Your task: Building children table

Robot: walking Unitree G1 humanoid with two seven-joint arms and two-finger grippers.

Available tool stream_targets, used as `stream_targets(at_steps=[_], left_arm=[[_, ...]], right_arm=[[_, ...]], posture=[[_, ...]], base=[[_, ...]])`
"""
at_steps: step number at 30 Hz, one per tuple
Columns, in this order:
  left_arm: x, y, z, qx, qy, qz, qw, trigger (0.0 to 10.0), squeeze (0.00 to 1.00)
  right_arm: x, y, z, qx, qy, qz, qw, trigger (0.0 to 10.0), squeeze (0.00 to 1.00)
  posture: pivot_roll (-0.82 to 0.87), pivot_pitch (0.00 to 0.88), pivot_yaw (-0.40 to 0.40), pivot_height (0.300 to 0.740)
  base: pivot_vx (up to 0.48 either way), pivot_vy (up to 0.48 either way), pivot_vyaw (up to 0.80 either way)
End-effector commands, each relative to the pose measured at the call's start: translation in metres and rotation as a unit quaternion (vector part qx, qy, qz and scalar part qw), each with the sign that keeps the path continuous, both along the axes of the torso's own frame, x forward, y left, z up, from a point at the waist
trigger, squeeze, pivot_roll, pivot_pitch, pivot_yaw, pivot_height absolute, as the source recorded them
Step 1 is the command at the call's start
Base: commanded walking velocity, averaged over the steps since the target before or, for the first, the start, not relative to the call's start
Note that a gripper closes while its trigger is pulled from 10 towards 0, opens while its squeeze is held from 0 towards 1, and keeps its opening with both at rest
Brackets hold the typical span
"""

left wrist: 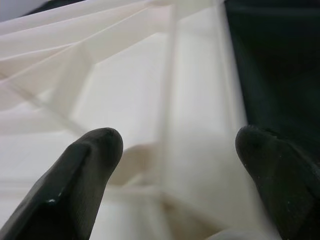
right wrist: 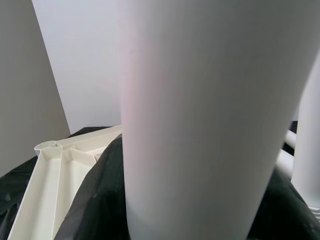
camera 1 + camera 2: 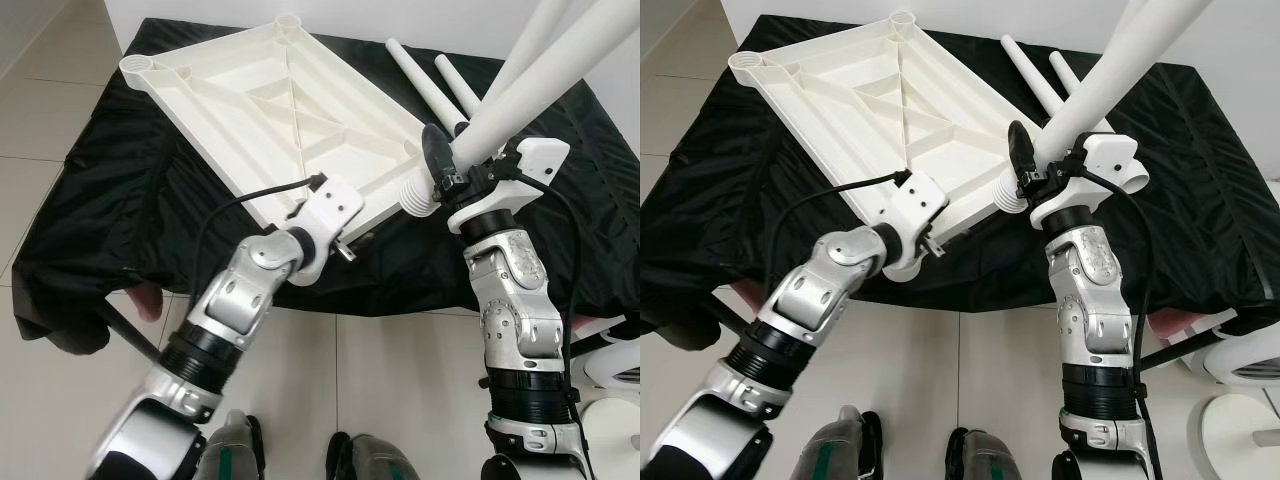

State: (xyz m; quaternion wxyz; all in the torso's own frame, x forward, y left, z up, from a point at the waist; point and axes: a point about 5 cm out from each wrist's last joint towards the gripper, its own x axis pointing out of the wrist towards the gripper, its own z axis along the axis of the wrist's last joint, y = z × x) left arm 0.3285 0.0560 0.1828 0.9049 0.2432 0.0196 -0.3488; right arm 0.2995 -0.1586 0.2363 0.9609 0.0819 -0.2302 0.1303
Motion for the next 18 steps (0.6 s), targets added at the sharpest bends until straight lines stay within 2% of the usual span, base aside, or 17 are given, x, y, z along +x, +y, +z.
stream_targets(at_steps=[1,3,6,7,8,9,10,11,13,18], left_arm=[[0.005,0.003,0.002,0.005,-0.032,0.043,0.999,10.0,0.0],[0.015,0.026,0.007,0.037,-0.06,0.077,0.995,10.0,0.0],[0.019,0.035,0.008,0.06,-0.071,0.089,0.992,10.0,0.0],[0.023,0.045,0.007,0.096,-0.09,0.103,0.986,10.0,0.0],[0.023,0.045,0.007,0.096,-0.09,0.103,0.986,10.0,0.0],[0.026,0.052,0.005,0.118,-0.099,0.109,0.982,10.0,0.0],[0.026,0.052,0.005,0.118,-0.099,0.109,0.982,10.0,0.0],[0.027,0.058,0.006,0.138,-0.111,0.11,0.978,10.0,0.0],[0.031,0.069,0.011,0.138,-0.113,0.111,0.978,10.0,0.0],[0.036,0.081,0.018,0.149,-0.122,0.108,0.975,10.0,0.0]], right_arm=[[-0.003,-0.004,0.003,0.001,-0.006,-0.005,1.0,10.0,0.0],[-0.002,-0.005,0.003,0.001,-0.005,-0.006,1.0,10.0,0.0],[-0.002,-0.005,0.003,0.001,-0.005,-0.006,1.0,10.0,0.0],[-0.002,-0.005,0.003,0.001,-0.005,-0.006,1.0,10.0,0.0],[-0.002,-0.005,0.003,0.001,-0.005,-0.006,1.0,10.0,0.0],[-0.001,-0.005,0.003,0.001,-0.005,-0.006,1.0,10.0,0.0],[-0.001,-0.005,0.003,0.001,-0.005,-0.006,1.0,10.0,0.0],[-0.001,-0.005,0.004,0.001,-0.005,-0.005,1.0,10.0,0.0],[-0.001,-0.005,0.004,0.002,-0.005,-0.006,1.0,10.0,0.0],[-0.001,-0.007,0.004,0.002,-0.004,-0.008,1.0,10.0,0.0]], posture=[[0.02,0.108,-0.036,0.74],[0.03,0.117,-0.042,0.74],[0.04,0.119,-0.044,0.74],[0.04,0.12,-0.044,0.74],[0.04,0.12,-0.044,0.74],[0.03,0.122,-0.044,0.74],[0.03,0.122,-0.044,0.74],[0.03,0.122,-0.043,0.74],[0.03,0.123,-0.042,0.74],[0.03,0.124,-0.043,0.74]], base=[[0.0,0.0,0.0],[0.0,0.0,0.0],[0.0,0.0,0.0],[0.0,0.0,0.0],[0.0,0.0,0.0],[0.0,0.0,0.0],[0.0,0.0,0.0],[0.0,0.0,0.0],[0.0,0.0,0.0],[0.0,0.0,0.0]])
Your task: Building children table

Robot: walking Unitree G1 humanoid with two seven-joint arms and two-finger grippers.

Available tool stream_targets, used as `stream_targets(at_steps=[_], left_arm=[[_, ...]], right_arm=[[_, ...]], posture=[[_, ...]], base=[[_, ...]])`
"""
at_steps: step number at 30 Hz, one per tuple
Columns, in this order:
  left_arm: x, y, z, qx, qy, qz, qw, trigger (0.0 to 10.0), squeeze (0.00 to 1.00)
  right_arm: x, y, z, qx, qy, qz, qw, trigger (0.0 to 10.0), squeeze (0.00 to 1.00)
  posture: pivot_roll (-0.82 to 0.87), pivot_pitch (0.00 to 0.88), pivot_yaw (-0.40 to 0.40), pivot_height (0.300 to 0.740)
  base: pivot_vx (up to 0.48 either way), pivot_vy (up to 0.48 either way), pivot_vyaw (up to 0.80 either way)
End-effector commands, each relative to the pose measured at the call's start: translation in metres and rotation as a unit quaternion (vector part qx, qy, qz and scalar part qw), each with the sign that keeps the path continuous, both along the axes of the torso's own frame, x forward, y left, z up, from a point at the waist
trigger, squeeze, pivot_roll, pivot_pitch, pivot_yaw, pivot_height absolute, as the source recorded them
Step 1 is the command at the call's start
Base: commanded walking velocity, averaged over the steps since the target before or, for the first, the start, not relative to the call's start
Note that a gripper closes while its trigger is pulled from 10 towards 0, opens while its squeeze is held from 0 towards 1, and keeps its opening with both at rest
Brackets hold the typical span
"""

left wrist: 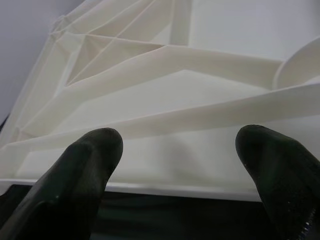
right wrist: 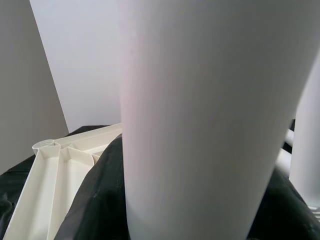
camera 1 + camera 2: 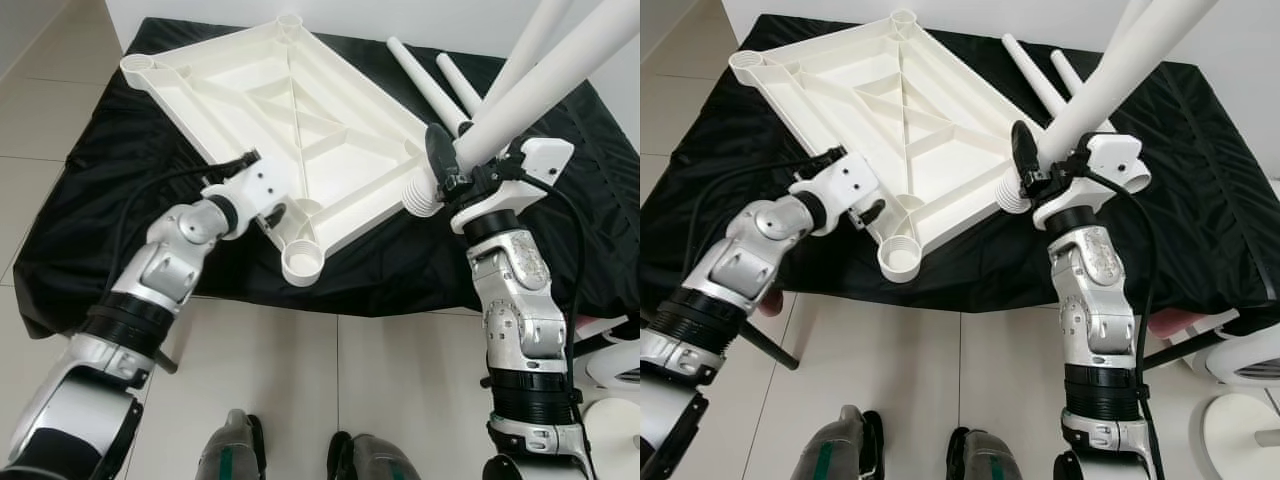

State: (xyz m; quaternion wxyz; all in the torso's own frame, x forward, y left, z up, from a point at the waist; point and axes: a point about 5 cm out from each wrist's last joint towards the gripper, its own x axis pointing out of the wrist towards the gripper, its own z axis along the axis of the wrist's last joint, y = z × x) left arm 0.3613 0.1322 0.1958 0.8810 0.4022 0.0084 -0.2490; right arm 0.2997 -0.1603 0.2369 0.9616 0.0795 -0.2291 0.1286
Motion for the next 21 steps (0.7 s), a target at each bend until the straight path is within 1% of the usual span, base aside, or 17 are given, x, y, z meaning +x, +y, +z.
stream_targets(at_steps=[1,4,10,13,14,16,21], left_arm=[[0.003,0.005,0.005,0.002,-0.037,0.027,0.999,10.0,0.0],[0.005,0.009,0.006,0.013,-0.04,0.022,0.999,10.0,0.0],[0.008,0.015,0.009,0.015,-0.052,0.034,0.998,10.0,0.0],[0.01,0.021,0.01,0.022,-0.061,0.045,0.997,10.0,0.0],[0.012,0.024,0.011,0.032,-0.068,0.05,0.996,10.0,0.0],[0.013,0.032,0.013,0.04,-0.07,0.054,0.995,10.0,0.0],[0.012,0.035,0.014,0.039,-0.065,0.041,0.996,10.0,0.0]], right_arm=[[-0.001,-0.005,0.003,0.004,-0.005,-0.006,1.0,10.0,0.0],[-0.001,-0.005,0.004,0.004,-0.006,-0.006,1.0,10.0,0.0],[-0.001,-0.005,0.004,0.005,-0.006,-0.007,1.0,10.0,0.0],[-0.001,-0.005,0.004,0.005,-0.007,-0.006,1.0,10.0,0.0],[-0.001,-0.005,0.004,0.005,-0.007,-0.005,1.0,10.0,0.0],[-0.001,-0.005,0.004,0.006,-0.007,-0.005,1.0,10.0,0.0],[-0.001,-0.005,0.004,0.007,-0.007,-0.005,1.0,10.0,0.0]], posture=[[0.03,0.124,-0.043,0.74],[0.03,0.126,-0.041,0.74],[0.03,0.125,-0.042,0.74],[0.03,0.124,-0.041,0.74],[0.03,0.124,-0.042,0.74],[0.03,0.124,-0.041,0.74],[0.03,0.126,-0.041,0.74]], base=[[0.0,0.0,0.0],[0.0,0.0,0.0],[0.0,0.0,0.0],[0.0,0.0,0.0],[0.0,0.0,0.0],[0.0,0.0,0.0],[0.0,0.0,0.0]])
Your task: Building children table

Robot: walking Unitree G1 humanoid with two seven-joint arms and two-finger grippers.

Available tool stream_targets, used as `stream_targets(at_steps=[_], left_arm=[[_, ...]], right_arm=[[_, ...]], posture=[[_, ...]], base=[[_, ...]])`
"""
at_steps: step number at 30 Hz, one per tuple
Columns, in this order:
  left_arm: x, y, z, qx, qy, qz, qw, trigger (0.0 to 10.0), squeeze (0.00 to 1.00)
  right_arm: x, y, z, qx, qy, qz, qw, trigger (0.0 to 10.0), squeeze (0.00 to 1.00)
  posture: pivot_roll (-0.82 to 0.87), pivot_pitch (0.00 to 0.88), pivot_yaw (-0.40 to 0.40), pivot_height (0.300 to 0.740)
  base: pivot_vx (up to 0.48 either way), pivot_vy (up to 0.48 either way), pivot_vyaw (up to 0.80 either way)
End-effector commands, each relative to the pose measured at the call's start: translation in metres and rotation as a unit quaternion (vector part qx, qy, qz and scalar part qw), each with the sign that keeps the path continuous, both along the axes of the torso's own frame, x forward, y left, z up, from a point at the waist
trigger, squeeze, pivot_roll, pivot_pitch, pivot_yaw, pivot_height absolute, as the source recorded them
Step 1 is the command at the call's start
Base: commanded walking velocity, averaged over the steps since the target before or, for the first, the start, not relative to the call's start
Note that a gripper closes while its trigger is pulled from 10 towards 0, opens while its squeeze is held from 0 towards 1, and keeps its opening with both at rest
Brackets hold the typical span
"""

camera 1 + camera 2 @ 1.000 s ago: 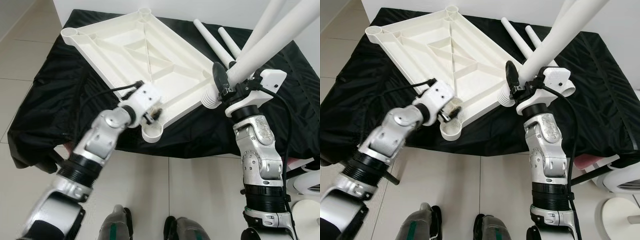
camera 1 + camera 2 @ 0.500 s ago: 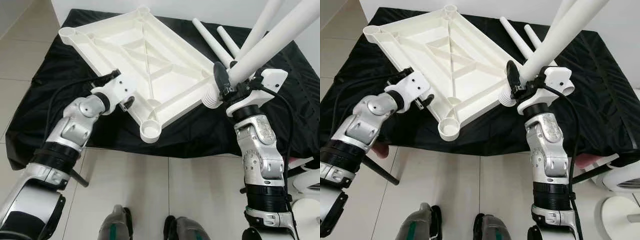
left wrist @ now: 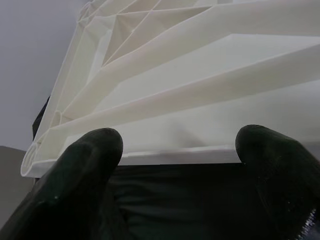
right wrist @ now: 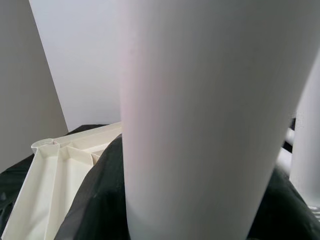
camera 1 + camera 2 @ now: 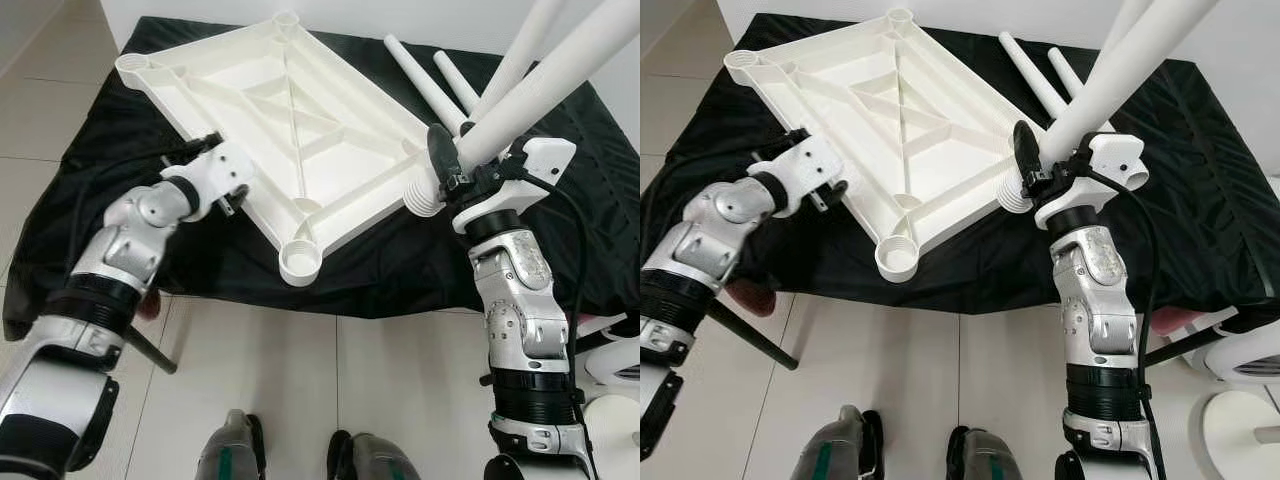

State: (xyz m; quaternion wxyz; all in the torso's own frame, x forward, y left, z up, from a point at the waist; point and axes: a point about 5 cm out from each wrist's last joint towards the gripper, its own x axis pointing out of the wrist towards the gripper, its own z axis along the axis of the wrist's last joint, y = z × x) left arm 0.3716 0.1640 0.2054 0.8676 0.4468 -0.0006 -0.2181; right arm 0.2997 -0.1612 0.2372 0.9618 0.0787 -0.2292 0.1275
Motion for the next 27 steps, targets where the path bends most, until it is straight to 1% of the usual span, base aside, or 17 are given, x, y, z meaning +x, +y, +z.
stream_targets(at_steps=[1,3,5,7,9,10,13,20,21,22,23,24,25,26,27], left_arm=[[0.0,0.002,0.005,-0.008,-0.032,0.014,0.999,10.0,0.0],[0.0,0.001,0.005,-0.01,-0.032,0.01,0.999,10.0,0.0],[-0.002,-0.013,0.005,-0.024,-0.036,-0.009,0.999,10.0,0.0],[-0.002,-0.016,0.005,-0.029,-0.036,-0.013,0.999,10.0,0.0],[-0.003,-0.028,0.005,-0.035,-0.037,-0.031,0.998,10.0,0.0],[-0.005,-0.037,0.003,-0.037,-0.036,-0.046,0.998,10.0,0.0],[-0.009,-0.053,0.0,-0.034,-0.034,-0.078,0.996,10.0,0.0],[-0.012,-0.061,-0.006,-0.023,-0.033,-0.091,0.995,10.0,0.0],[-0.014,-0.063,-0.007,-0.021,-0.032,-0.095,0.995,10.0,0.0],[-0.015,-0.063,-0.007,-0.019,-0.032,-0.096,0.995,10.0,0.0],[-0.015,-0.063,-0.007,-0.019,-0.032,-0.096,0.995,10.0,0.0],[-0.015,-0.062,-0.007,-0.017,-0.032,-0.096,0.995,10.0,0.0],[-0.015,-0.062,-0.007,-0.017,-0.032,-0.096,0.995,10.0,0.0],[-0.017,-0.06,-0.007,-0.006,-0.036,-0.094,0.995,10.0,0.0],[-0.017,-0.06,-0.007,-0.006,-0.036,-0.094,0.995,10.0,0.0]], right_arm=[[-0.001,-0.004,0.004,0.008,-0.007,-0.004,1.0,10.0,0.0],[-0.001,-0.004,0.004,0.008,-0.007,-0.003,1.0,10.0,0.0],[-0.001,-0.004,0.004,0.009,-0.007,-0.003,1.0,10.0,0.0],[-0.001,-0.004,0.004,0.009,-0.007,-0.002,1.0,10.0,0.0],[-0.001,-0.003,0.004,0.009,-0.007,-0.001,1.0,10.0,0.0],[-0.001,-0.003,0.004,0.009,-0.007,-0.001,1.0,10.0,0.0],[-0.001,-0.003,0.003,0.009,-0.007,0.0,1.0,10.0,0.0],[-0.001,-0.004,-0.003,0.007,0.003,-0.01,1.0,10.0,0.0],[-0.001,-0.007,-0.007,-0.001,0.009,-0.026,1.0,10.0,0.0],[0.0,-0.012,-0.011,-0.005,0.016,-0.054,0.998,10.0,0.0],[0.0,-0.012,-0.011,-0.005,0.016,-0.054,0.998,10.0,0.0],[0.002,-0.019,-0.015,-0.011,0.024,-0.09,0.996,10.0,0.0],[0.002,-0.019,-0.015,-0.011,0.024,-0.09,0.996,10.0,0.0],[0.005,-0.034,-0.023,-0.021,0.042,-0.155,0.987,10.0,0.0],[0.005,-0.034,-0.023,-0.021,0.042,-0.155,0.987,10.0,0.0]], posture=[[0.04,0.126,-0.041,0.74],[0.04,0.126,-0.041,0.74],[0.04,0.124,-0.044,0.74],[0.04,0.124,-0.044,0.74],[0.04,0.122,-0.044,0.74],[0.04,0.12,-0.044,0.74],[0.03,0.119,-0.044,0.74],[0.03,0.122,-0.043,0.74],[0.03,0.124,-0.042,0.74],[0.03,0.126,-0.042,0.74],[0.03,0.126,-0.042,0.74],[0.03,0.128,-0.041,0.74],[0.03,0.128,-0.041,0.74],[0.04,0.135,-0.04,0.74],[0.04,0.135,-0.04,0.74]], base=[[0.0,0.0,0.0],[0.0,0.0,0.0],[0.0,0.0,0.0],[0.0,0.0,0.0],[0.0,0.0,0.0],[0.0,0.0,0.0],[0.0,0.0,0.0],[0.0,0.0,0.0],[0.0,0.0,0.0],[0.0,0.0,0.0],[0.0,0.0,0.0],[0.0,0.0,0.0],[0.0,0.0,0.0],[0.0,0.0,0.0],[0.0,0.0,0.0]])
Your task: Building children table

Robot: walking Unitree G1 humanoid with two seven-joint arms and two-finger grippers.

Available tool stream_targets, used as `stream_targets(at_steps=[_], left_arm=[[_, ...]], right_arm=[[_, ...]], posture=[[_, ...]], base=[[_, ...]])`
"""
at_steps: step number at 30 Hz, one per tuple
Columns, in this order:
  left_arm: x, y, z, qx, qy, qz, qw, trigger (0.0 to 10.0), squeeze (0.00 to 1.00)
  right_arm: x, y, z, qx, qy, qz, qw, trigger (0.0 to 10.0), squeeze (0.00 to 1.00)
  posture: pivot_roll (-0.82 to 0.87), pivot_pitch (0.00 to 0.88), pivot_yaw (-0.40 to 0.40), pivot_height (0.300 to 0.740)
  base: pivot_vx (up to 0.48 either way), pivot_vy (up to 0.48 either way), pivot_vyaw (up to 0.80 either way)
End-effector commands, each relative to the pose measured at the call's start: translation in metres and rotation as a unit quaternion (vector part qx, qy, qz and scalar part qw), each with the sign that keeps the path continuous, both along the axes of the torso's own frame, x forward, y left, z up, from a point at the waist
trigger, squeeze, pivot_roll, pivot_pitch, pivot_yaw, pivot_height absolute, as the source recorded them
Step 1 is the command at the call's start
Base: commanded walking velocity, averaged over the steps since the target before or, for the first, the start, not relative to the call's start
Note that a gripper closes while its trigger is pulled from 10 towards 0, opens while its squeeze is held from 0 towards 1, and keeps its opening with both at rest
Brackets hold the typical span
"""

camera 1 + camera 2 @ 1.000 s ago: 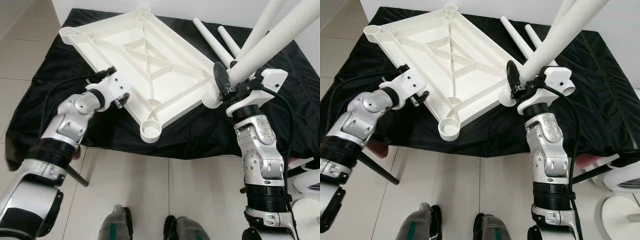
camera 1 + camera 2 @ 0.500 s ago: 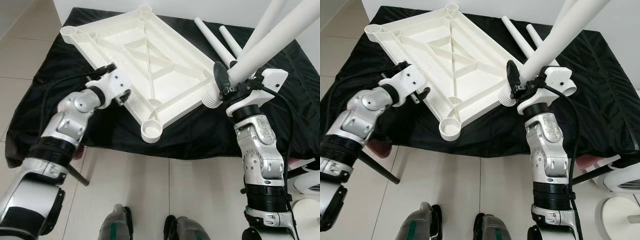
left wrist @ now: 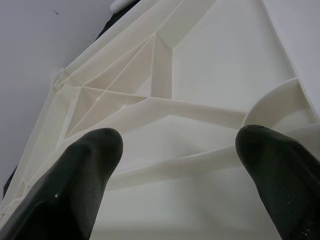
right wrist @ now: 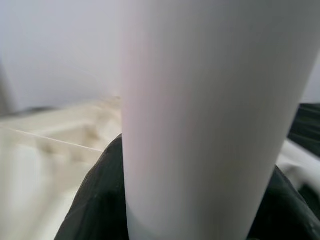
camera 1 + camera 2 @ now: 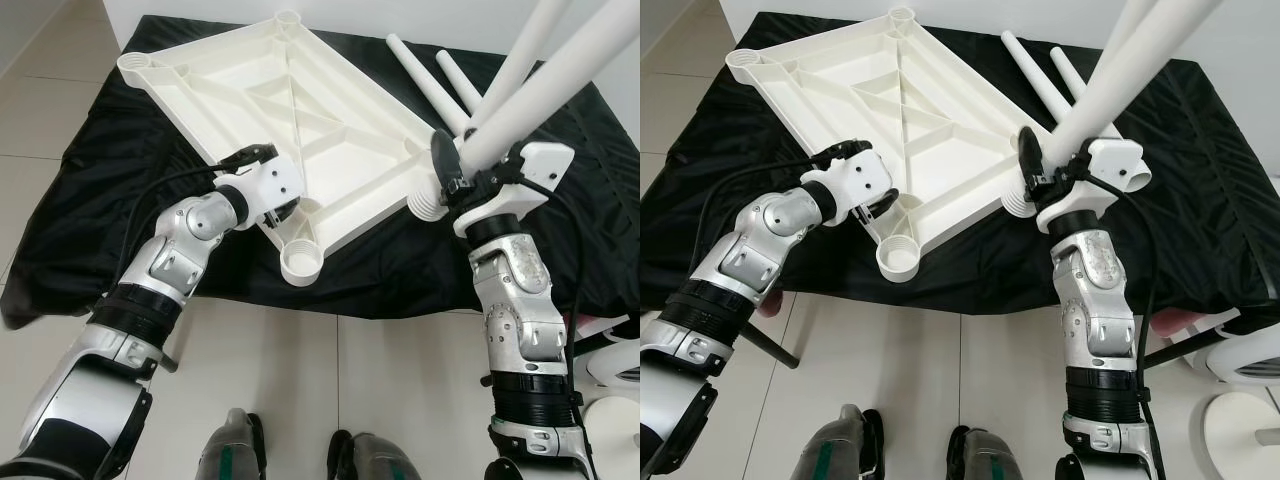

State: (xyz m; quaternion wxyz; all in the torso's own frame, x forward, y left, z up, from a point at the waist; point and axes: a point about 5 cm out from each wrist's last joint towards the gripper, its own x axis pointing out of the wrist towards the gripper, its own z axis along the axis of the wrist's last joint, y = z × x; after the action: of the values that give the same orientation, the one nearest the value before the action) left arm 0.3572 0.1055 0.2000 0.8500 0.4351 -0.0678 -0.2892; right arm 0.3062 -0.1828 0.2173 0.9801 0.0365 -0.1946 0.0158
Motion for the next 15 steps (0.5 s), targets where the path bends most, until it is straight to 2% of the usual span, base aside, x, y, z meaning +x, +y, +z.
stream_targets(at_steps=[1,4,15], left_arm=[[-0.002,-0.001,-0.001,0.013,-0.015,0.002,1.0,10.0,0.0],[-0.003,-0.001,-0.001,0.017,-0.016,0.001,1.0,10.0,0.0],[-0.01,-0.008,-0.004,0.029,-0.009,-0.021,0.999,10.0,0.0]], right_arm=[[-0.001,-0.016,-0.006,-0.004,0.007,-0.055,0.998,10.0,0.0],[0.001,-0.019,-0.01,-0.004,0.017,-0.065,0.998,10.0,0.0],[0.005,-0.012,-0.019,0.003,0.024,-0.051,0.998,10.0,0.0]], posture=[[0.04,0.136,-0.04,0.74],[0.04,0.144,-0.04,0.74],[0.05,0.16,-0.036,0.74]], base=[[0.0,0.0,0.0],[0.0,0.0,0.0],[0.0,0.0,0.0]])
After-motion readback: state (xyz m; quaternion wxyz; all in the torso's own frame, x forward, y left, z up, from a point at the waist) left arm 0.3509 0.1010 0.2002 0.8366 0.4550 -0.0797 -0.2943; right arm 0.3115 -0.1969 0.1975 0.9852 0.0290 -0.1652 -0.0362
